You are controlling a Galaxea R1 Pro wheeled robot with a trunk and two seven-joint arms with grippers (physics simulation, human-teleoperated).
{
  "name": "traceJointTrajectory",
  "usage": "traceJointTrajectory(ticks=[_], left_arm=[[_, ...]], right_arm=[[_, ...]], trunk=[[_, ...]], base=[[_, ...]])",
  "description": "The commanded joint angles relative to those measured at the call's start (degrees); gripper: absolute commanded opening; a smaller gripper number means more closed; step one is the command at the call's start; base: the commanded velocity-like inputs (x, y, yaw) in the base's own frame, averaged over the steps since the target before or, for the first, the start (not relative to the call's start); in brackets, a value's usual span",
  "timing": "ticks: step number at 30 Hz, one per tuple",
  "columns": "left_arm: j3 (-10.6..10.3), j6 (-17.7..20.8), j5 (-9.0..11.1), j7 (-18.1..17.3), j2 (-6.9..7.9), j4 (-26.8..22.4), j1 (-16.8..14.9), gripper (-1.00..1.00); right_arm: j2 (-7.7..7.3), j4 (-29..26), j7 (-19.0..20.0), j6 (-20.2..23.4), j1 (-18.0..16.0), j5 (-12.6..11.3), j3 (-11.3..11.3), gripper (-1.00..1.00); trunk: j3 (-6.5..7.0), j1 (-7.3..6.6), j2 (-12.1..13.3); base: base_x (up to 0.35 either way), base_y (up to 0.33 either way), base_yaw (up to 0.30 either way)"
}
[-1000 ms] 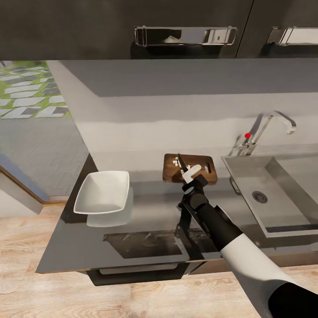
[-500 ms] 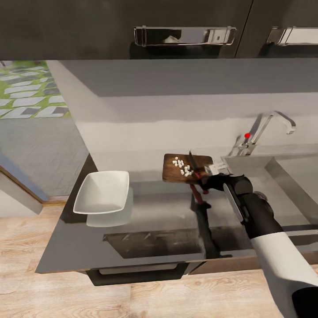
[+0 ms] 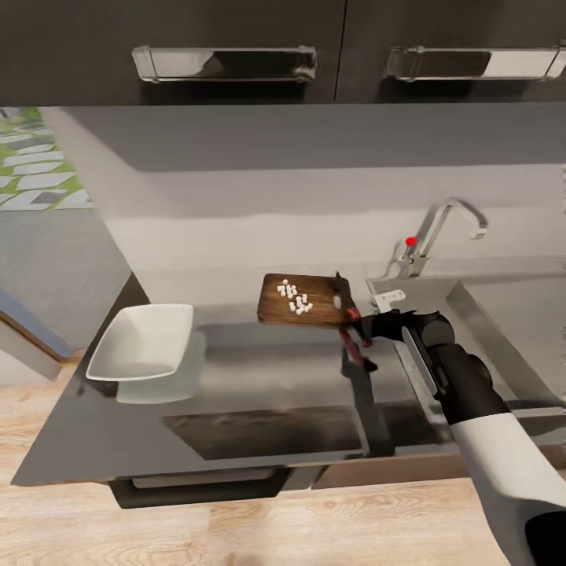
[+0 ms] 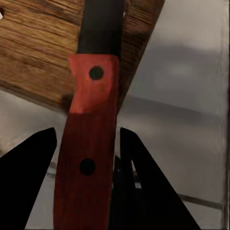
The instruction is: In the kitchen, take the Vidalia onion out of the sink, dice it on the chopping board with the paring knife, put the diced onion into the bowl on the countertop, then place both the paring knife and the chopping board into the sink.
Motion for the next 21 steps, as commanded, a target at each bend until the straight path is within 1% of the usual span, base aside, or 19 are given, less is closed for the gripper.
traceJointTrajectory(ticks=[1,21], left_arm=[[0.3,0.0,0.2,-0.2,-0.06,-0.1,0.0,1.0],[0.3,0.0,0.2,-0.2,-0.06,-0.1,0.0,1.0]], right_arm=[[-0.06,0.0,0.0,0.2,0.0,0.0,0.1,-1.0],[-0.05,0.6,-0.5,0.3,0.0,0.2,0.0,-1.0]], trunk=[[-0.09,0.04,-0.1],[-0.09,0.04,-0.1]], base=[[0.0,-0.304,0.0],[0.0,-0.304,0.0]])
